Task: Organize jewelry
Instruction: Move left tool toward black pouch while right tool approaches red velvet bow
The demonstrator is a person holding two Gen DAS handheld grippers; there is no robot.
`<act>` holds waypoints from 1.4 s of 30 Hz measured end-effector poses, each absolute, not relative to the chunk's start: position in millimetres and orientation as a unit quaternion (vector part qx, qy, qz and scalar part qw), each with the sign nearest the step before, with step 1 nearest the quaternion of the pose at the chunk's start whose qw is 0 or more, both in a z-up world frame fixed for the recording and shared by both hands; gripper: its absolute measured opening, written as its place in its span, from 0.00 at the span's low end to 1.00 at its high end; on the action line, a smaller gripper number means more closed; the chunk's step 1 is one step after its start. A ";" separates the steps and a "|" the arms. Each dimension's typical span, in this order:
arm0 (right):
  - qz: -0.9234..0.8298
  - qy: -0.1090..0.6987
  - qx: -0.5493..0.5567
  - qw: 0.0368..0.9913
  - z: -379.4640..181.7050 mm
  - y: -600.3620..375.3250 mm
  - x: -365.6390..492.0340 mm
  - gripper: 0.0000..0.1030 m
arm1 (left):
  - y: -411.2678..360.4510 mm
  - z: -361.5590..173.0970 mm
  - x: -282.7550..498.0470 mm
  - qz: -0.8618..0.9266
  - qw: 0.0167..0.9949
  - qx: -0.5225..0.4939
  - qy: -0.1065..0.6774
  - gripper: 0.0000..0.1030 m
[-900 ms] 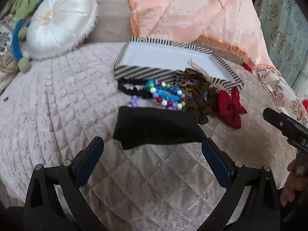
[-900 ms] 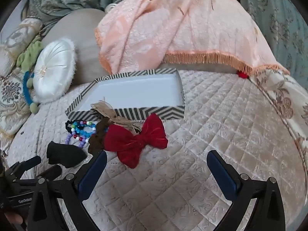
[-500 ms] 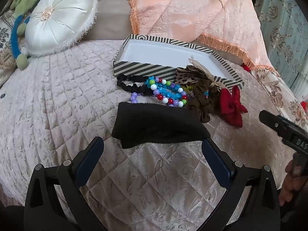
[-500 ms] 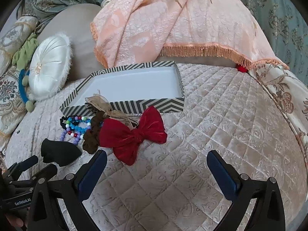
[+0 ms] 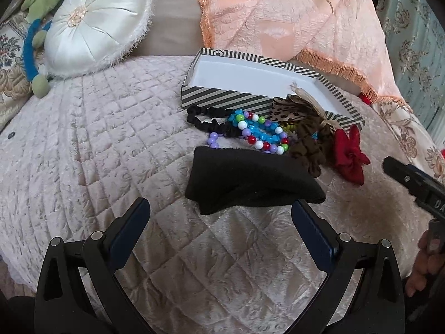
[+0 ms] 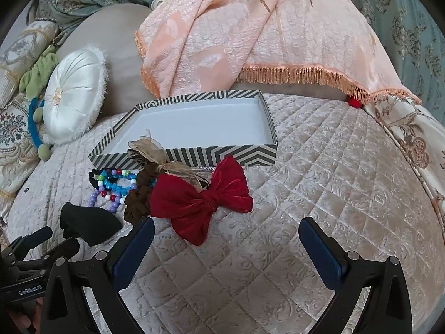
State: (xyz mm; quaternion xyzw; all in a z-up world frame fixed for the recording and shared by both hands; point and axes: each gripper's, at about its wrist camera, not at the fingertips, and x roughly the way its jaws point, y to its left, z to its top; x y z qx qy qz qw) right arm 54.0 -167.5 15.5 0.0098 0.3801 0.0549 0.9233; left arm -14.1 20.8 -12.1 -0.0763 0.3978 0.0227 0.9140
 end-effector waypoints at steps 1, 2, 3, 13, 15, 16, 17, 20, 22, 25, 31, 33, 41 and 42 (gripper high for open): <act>0.054 0.381 0.014 0.923 15.9 -169.0 53.4 1.00 | 19.8 -13.1 -13.2 0.028 0.913 -0.073 0.400 0.99; 0.052 0.381 0.013 0.923 15.8 -170.2 52.9 1.00 | 20.0 -13.8 -12.7 0.031 0.913 -0.073 0.401 0.99; 0.051 0.383 0.012 0.922 15.8 -171.1 52.9 1.00 | 18.7 -13.8 -12.1 0.035 0.913 -0.072 0.401 0.99; 0.043 0.391 0.005 0.919 12.2 -173.7 52.6 1.00 | 12.3 -21.6 -7.6 0.056 0.912 -0.038 0.406 0.99; 0.042 0.393 0.001 0.919 11.1 -173.2 53.6 1.00 | 13.2 -23.2 -6.4 0.065 0.911 -0.032 0.407 0.99; 0.041 0.394 0.001 0.918 9.9 -173.6 54.1 1.00 | 14.2 -24.1 -5.6 0.068 0.910 -0.032 0.408 0.99; 0.040 0.398 0.002 0.917 8.6 -173.7 54.6 1.00 | 14.9 -25.1 -4.9 0.069 0.909 -0.033 0.410 0.99; 0.037 0.405 0.003 0.914 5.8 -174.2 56.1 1.00 | 16.7 -26.2 -4.4 0.078 0.906 -0.029 0.415 0.99; 0.037 0.407 0.001 0.913 4.6 -173.6 56.5 1.00 | 16.9 -25.5 -5.2 0.077 0.907 -0.030 0.412 0.99; 0.037 0.409 -0.001 0.912 3.7 -172.1 56.5 1.00 | 17.2 -26.5 -4.4 0.077 0.906 -0.029 0.415 0.99; 0.039 0.404 0.003 0.914 3.4 -172.0 56.8 1.00 | 18.2 -25.0 -4.6 0.075 0.907 -0.032 0.412 0.99; 0.039 0.405 0.003 0.913 3.5 -171.9 56.7 1.00 | 17.9 -25.2 -5.1 0.075 0.907 -0.031 0.413 0.99; 0.040 0.417 0.001 0.908 0.3 -171.8 57.3 1.00 | 20.7 -20.9 -7.0 0.069 0.909 -0.031 0.409 0.99; 0.040 0.425 0.000 0.904 -1.9 -171.8 57.9 1.00 | 24.7 -19.7 -7.5 0.068 0.909 -0.034 0.410 0.99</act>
